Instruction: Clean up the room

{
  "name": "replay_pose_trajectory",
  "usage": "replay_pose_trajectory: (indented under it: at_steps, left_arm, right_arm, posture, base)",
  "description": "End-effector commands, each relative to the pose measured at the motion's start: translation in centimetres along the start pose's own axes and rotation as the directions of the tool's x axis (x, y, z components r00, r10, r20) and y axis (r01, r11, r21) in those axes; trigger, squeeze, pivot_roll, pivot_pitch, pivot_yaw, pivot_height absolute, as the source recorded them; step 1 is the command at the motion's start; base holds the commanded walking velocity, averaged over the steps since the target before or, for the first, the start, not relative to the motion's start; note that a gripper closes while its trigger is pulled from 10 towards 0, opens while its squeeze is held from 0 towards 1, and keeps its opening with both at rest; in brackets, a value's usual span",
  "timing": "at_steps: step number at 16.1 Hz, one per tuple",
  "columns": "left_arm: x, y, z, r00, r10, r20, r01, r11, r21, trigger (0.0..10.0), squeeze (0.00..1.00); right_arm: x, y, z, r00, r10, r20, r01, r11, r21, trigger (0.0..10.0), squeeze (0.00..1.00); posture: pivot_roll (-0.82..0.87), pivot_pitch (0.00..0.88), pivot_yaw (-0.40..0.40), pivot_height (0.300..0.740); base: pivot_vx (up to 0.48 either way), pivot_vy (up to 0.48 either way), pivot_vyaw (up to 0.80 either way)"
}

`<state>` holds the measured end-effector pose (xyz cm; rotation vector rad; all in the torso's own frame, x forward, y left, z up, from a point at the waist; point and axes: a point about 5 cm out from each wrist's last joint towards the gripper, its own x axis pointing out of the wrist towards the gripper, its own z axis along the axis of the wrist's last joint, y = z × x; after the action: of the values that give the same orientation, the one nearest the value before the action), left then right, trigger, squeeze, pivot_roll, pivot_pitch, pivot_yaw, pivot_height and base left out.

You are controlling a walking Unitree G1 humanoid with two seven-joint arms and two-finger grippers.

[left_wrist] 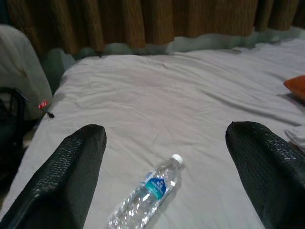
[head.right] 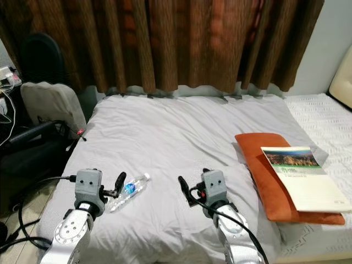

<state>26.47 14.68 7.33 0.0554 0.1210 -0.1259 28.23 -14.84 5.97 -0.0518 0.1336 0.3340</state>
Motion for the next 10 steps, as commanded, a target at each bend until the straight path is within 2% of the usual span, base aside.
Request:
replay_pose_trajectory:
  at_steps: [1,2,5,10]
  left_arm:
    - [0.1,0.3,0.2,1.0,0.009,0.0,-0.009,1.0,0.003,10.0,0.0]
    - [0.1,0.4,0.1,1.0,0.012,-0.005,-0.012,1.0,0.013,10.0,0.0]
    - [0.6,0.3,0.6,1.0,0.02,0.011,-0.021,0.997,0.069,10.0,0.0]
    - [1.3,0.3,0.7,1.0,0.015,-0.001,-0.015,0.998,0.063,10.0,0.0]
  right_arm:
    - [0.2,-0.3,0.2,1.0,-0.014,0.011,0.014,1.0,0.018,10.0,0.0]
    - [0.3,-0.4,0.2,1.0,-0.02,0.011,0.019,0.999,0.027,10.0,0.0]
    - [0.1,-0.3,-0.1,1.0,-0.004,0.002,0.003,1.0,0.007,10.0,0.0]
    - [0.1,-0.5,-0.2,1.0,-0.001,-0.001,0.001,1.0,0.001,10.0,0.0]
  posture:
    - [0.08,0.0,-0.007,0.74]
    - [0.08,0.0,-0.006,0.74]
    - [0.07,0.0,-0.001,0.74]
    - [0.06,0.0,0.005,0.74]
  base:
    - [0.0,0.48,0.0]
    - [0.0,0.48,0.0]
    - [0.0,0.0,0.0]
    - [0.443,0.0,0.0]
